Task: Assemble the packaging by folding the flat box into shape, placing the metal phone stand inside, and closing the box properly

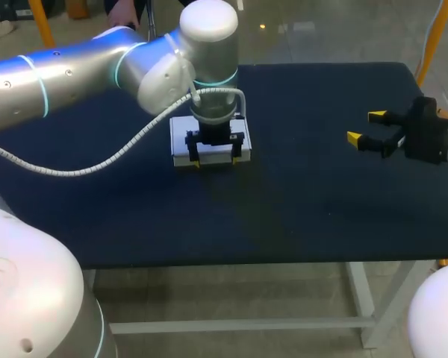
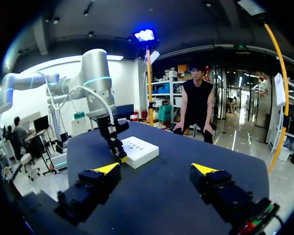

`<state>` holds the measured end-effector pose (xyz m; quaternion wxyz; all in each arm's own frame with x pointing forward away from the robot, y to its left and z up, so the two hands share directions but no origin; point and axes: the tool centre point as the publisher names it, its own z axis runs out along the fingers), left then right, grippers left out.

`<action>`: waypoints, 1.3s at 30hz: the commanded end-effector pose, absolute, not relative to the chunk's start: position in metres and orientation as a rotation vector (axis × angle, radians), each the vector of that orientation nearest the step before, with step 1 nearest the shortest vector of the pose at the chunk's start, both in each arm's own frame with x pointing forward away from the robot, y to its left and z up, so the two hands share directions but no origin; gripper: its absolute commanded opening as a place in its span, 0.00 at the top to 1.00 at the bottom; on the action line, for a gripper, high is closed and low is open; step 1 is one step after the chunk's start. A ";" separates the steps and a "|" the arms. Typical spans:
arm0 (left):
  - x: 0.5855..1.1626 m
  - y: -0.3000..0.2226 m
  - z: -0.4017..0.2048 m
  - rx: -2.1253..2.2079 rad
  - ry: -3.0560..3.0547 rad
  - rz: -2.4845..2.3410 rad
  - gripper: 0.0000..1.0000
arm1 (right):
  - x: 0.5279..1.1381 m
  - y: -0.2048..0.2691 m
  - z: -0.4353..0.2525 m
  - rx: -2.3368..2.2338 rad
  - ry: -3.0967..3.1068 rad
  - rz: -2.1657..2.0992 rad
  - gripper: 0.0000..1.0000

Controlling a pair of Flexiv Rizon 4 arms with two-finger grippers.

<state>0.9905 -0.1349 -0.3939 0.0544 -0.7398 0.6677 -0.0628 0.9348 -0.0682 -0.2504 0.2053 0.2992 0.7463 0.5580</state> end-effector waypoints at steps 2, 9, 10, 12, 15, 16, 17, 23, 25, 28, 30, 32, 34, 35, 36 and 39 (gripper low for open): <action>1.024 -0.136 -0.395 -2.269 2.037 -0.138 0.00 | 0.934 -0.069 -0.251 0.829 2.077 1.562 0.00; 1.059 -0.133 -0.399 -2.281 2.029 -0.124 0.00 | 0.934 -0.069 -0.251 0.829 2.077 1.562 0.00; 1.066 -0.131 -0.399 -2.283 2.035 -0.123 0.00 | 0.934 -0.069 -0.251 0.829 2.077 1.562 0.00; 1.076 -0.130 -0.400 -2.283 2.037 -0.123 0.00 | 0.934 -0.069 -0.251 0.829 2.077 1.562 0.00; 1.092 -0.127 -0.401 -2.282 2.044 -0.124 0.00 | 0.934 -0.069 -0.251 0.829 2.077 1.562 0.00; 1.098 -0.125 -0.401 -2.282 2.044 -0.123 0.00 | 0.934 -0.069 -0.251 0.829 2.077 1.562 0.00; 1.103 -0.124 -0.400 -2.282 2.043 -0.124 0.00 | 0.934 -0.069 -0.251 0.829 2.077 1.562 0.00; 1.125 -0.118 -0.396 -2.278 2.044 -0.136 0.00 | 0.934 -0.069 -0.251 0.829 2.077 1.562 0.00; 1.133 -0.116 -0.396 -2.274 2.046 -0.135 0.00 | 0.934 -0.069 -0.251 0.829 2.077 1.562 0.00; 1.146 -0.114 -0.396 -2.269 2.051 -0.132 0.00 | 0.934 -0.069 -0.251 0.829 2.077 1.562 0.00; 1.155 -0.111 -0.396 -2.268 2.053 -0.131 0.00 | 0.934 -0.069 -0.251 0.829 2.077 1.562 0.00; 1.164 -0.109 -0.396 -2.268 2.055 -0.132 0.00 | 0.934 -0.069 -0.251 0.829 2.077 1.562 0.00; 1.171 -0.106 -0.396 -2.267 2.056 -0.133 0.00 | 0.934 -0.069 -0.251 0.829 2.077 1.562 0.00; 1.175 -0.105 -0.396 -2.267 2.056 -0.132 0.00 | 0.934 -0.069 -0.251 0.829 2.077 1.562 0.00; 1.178 -0.104 -0.396 -2.268 2.056 -0.132 0.00 | 0.934 -0.069 -0.251 0.829 2.077 1.562 0.00; 1.186 -0.102 -0.397 -2.266 2.060 -0.131 0.00 | 0.934 -0.069 -0.251 0.829 2.077 1.562 0.00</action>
